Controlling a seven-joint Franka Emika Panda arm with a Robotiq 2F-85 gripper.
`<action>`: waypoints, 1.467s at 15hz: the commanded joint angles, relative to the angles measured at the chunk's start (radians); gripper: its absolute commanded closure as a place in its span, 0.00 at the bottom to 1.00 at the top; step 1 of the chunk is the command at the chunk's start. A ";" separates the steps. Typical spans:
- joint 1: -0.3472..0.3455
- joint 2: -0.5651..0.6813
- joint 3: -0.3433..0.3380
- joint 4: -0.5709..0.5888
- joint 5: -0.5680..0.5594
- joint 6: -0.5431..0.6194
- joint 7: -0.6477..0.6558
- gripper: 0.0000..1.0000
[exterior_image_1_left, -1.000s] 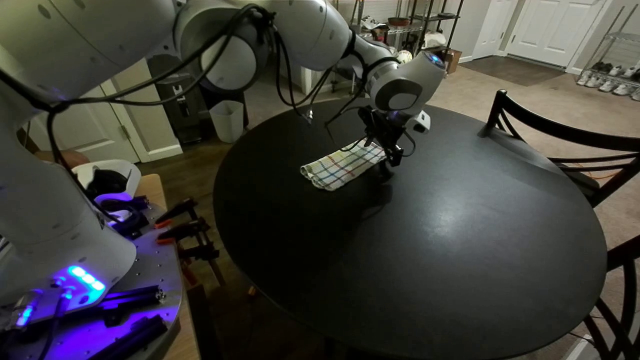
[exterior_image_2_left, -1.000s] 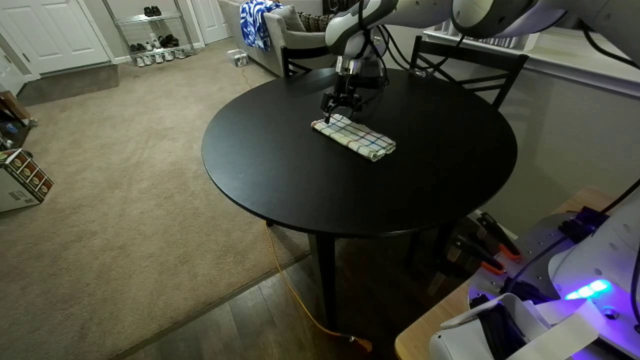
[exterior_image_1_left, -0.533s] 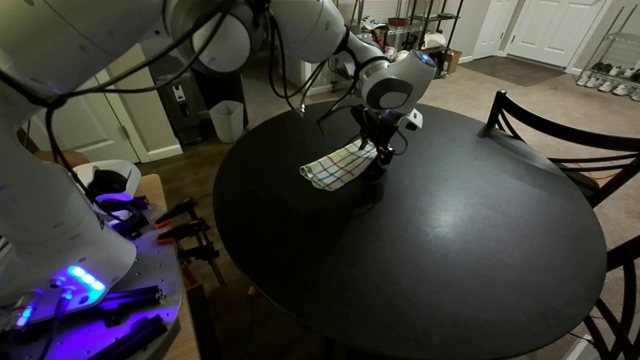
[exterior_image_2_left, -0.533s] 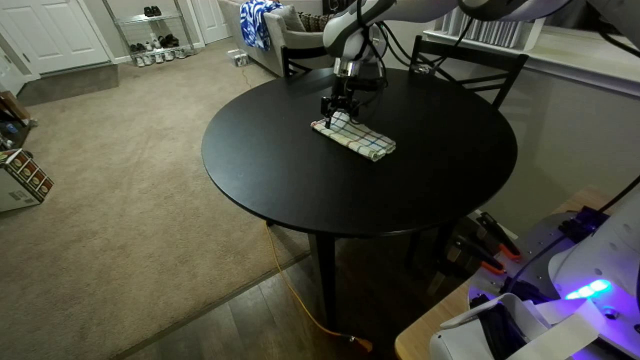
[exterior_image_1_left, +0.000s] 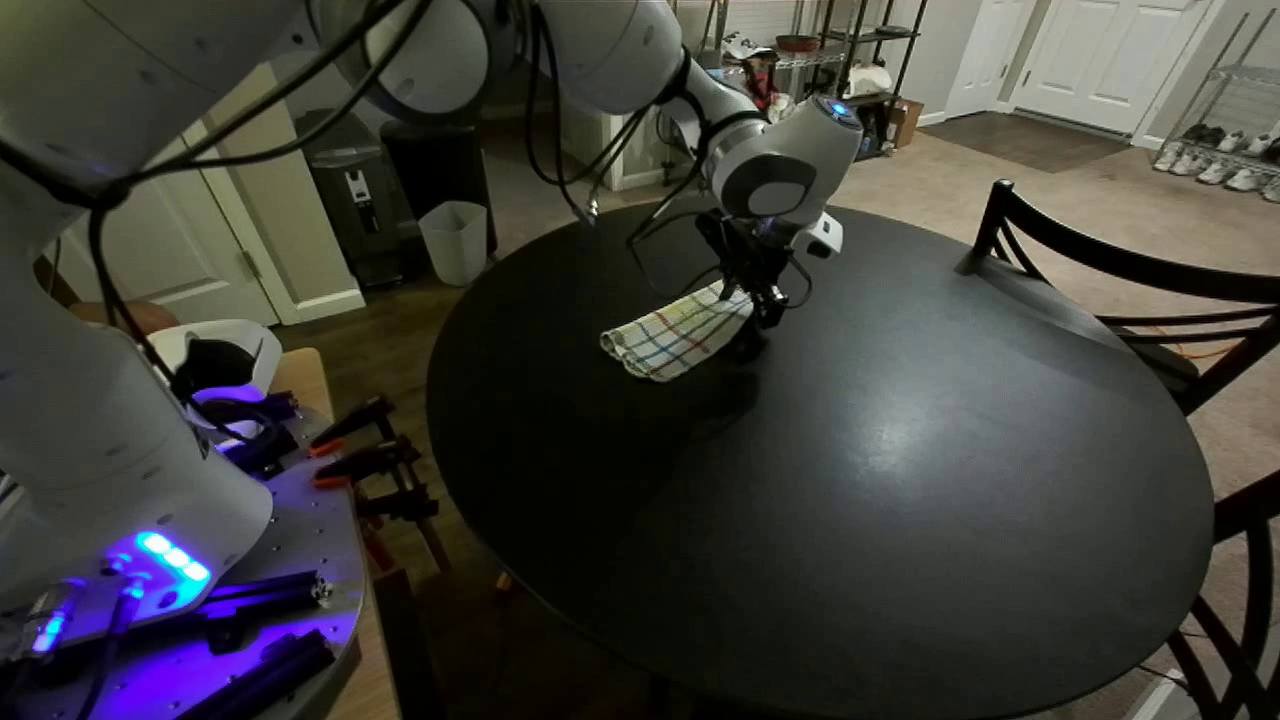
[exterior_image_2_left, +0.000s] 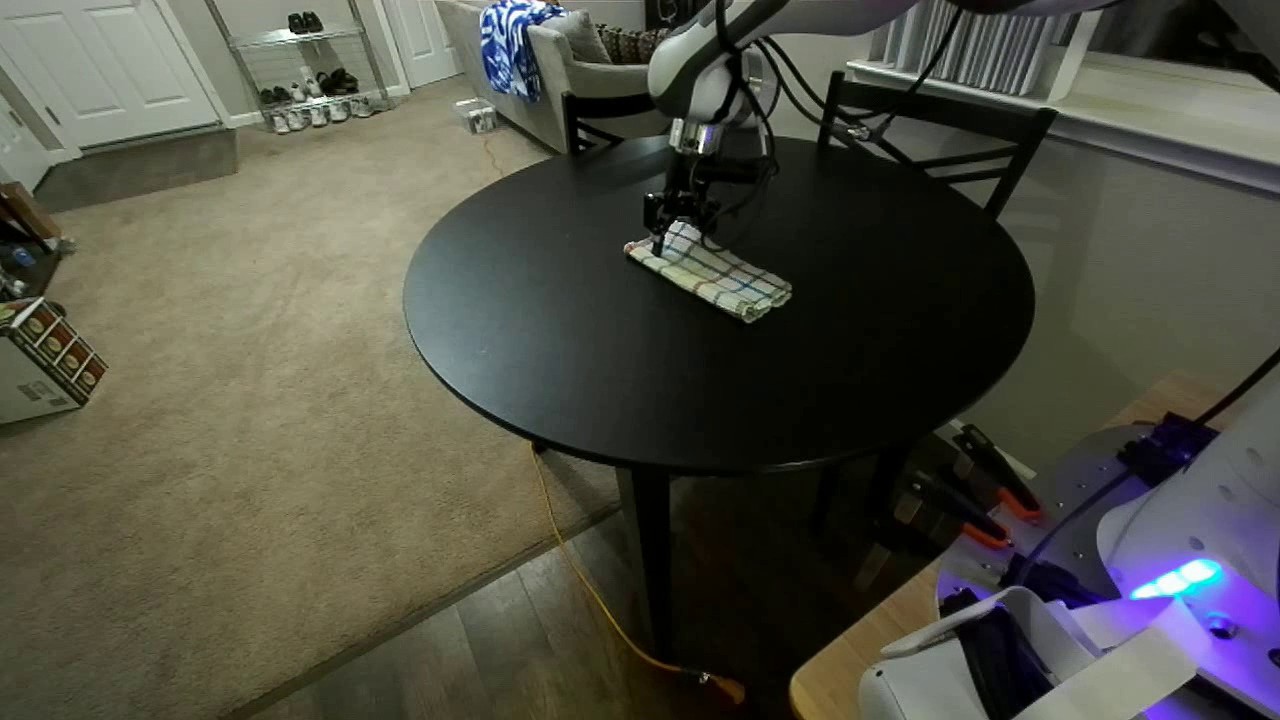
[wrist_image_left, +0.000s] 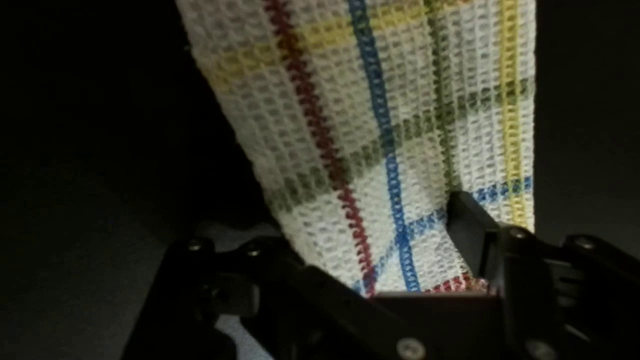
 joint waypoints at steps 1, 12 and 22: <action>-0.004 -0.047 -0.005 -0.094 0.015 0.057 0.007 0.05; -0.008 -0.083 -0.005 -0.166 0.020 0.175 0.017 0.00; -0.009 -0.144 -0.005 -0.248 0.012 0.270 0.030 0.00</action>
